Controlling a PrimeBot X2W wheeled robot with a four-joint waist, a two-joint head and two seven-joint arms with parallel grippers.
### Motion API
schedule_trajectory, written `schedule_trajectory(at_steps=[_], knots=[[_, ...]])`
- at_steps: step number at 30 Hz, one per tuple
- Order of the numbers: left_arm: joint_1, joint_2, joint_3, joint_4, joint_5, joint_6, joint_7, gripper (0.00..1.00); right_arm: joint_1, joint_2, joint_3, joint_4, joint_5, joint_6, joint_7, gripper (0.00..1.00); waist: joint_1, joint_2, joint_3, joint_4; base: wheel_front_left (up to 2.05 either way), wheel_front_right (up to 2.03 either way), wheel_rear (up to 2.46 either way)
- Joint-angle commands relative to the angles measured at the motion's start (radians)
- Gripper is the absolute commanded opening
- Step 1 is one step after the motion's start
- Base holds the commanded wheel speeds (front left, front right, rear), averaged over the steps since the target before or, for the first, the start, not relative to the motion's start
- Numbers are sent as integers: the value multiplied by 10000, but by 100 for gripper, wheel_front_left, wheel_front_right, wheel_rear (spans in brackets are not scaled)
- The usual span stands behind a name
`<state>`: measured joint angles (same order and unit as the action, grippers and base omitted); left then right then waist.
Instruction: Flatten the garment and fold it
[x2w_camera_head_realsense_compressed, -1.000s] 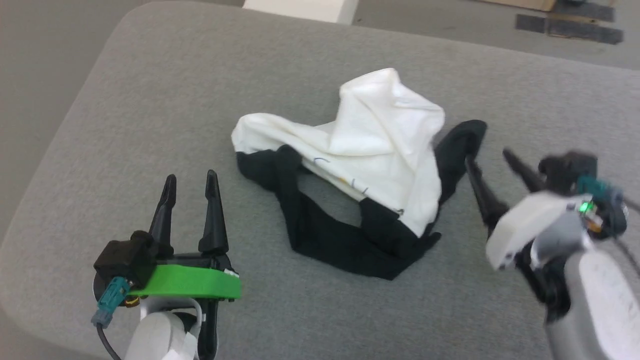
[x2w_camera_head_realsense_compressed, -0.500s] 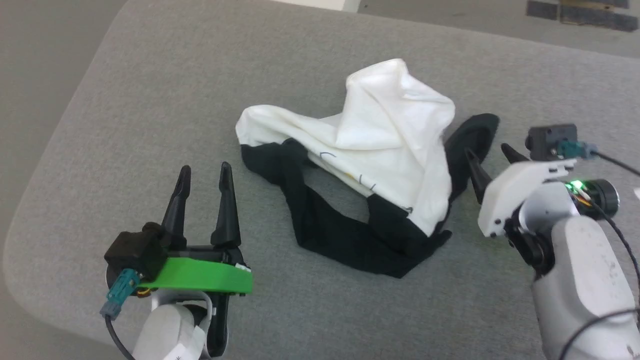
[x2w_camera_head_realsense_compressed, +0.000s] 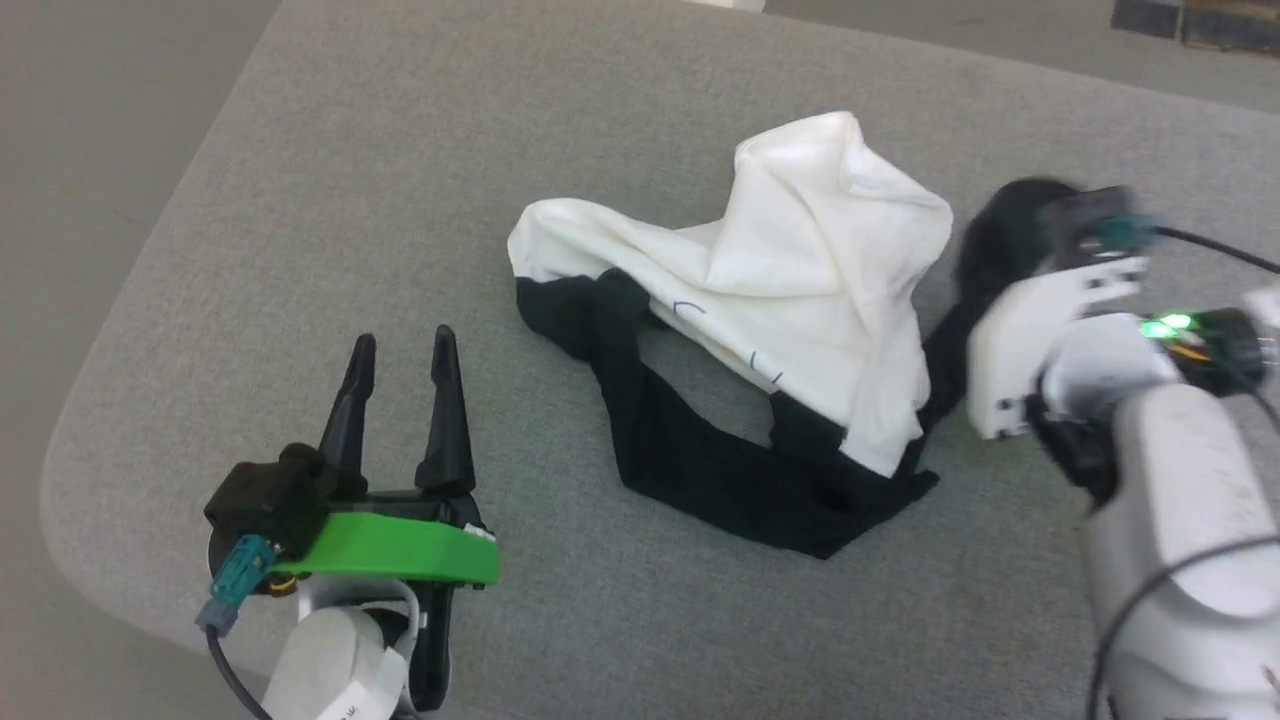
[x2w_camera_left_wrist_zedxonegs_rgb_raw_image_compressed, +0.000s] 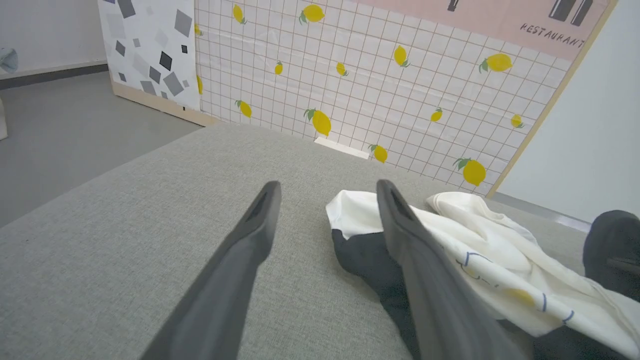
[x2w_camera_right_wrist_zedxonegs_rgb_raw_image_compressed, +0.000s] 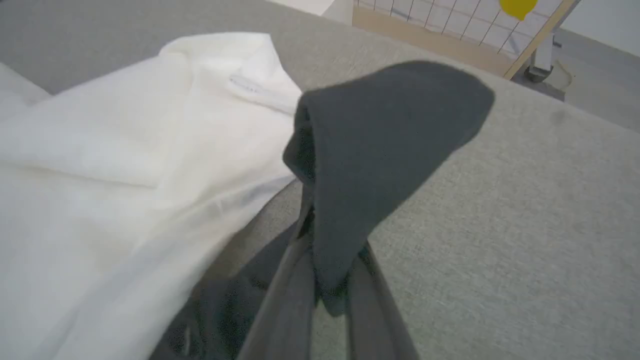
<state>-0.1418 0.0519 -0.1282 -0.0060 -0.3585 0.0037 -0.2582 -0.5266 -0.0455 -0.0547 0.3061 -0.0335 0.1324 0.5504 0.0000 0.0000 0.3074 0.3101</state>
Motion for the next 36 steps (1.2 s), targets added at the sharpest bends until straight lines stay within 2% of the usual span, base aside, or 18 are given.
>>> schedule_trajectory(at_steps=[1, 5, 10, 13, 18, 19, 20, 22, 27, 32, 36], knots=[[73, -16, 91, 31, 79, -28, -36, 100, 340, -48, -294, -618, 110, -17, -161, 0, 0, 0, -456, -440, 0, 0, 0], [325, -16, 336, 99, 299, -156, -36, 100, 1442, -68, -1334, -2877, 58, -17, 124, 0, 0, 0, -975, -1008, 0, 0, 0], [521, -16, 456, 151, 454, -305, -36, 100, 3307, -57, -3472, -5232, 18, -17, 1466, 0, 0, 0, -1385, -1560, 0, 0, 0], [561, -16, 441, 190, 524, -378, -36, 100, 4335, -52, -4728, -5530, 298, -17, 2182, 0, 0, 0, -1481, -1759, 0, 0, 0], [632, -16, 482, 221, 593, -415, -36, 100, 5584, -49, -6160, -4636, 843, -17, 2999, 0, 0, 0, -1569, -1970, 0, 0, 0], [648, -16, 488, 224, 608, -429, -36, 100, 5709, -49, -6202, -4445, 920, -17, 2996, 14, 0, 0, -1568, -1996, 0, 0, 0], [664, -16, 497, 232, 627, -448, -36, 100, 5813, -49, -6200, -4241, 1007, -17, 2936, 100, 0, 0, -1565, -2018, 0, 0, 0], [677, -16, 504, 266, 680, -492, -36, 100, 5913, -49, -6005, -4056, 1136, -17, 2587, 100, 0, 0, -1552, -2029, 0, 0, 0], [657, -16, 551, 320, 761, -597, -36, 100, 5454, -48, -4966, -4767, 1610, -17, 216, 100, 0, 0, -1572, -1943, 0, 0, 0], [588, -16, 504, 305, 756, -627, -36, 100, 4964, -98, -1750, -5306, 1653, -17, -1704, 100, 0, 0, -1435, -1808, 0, 0, 0], [351, -16, 374, 238, 706, -614, -36, 100, 3770, -1137, 1008, -4448, 1426, -17, -2360, 100, 0, 0, -1114, -1606, 0, 0, 0]])
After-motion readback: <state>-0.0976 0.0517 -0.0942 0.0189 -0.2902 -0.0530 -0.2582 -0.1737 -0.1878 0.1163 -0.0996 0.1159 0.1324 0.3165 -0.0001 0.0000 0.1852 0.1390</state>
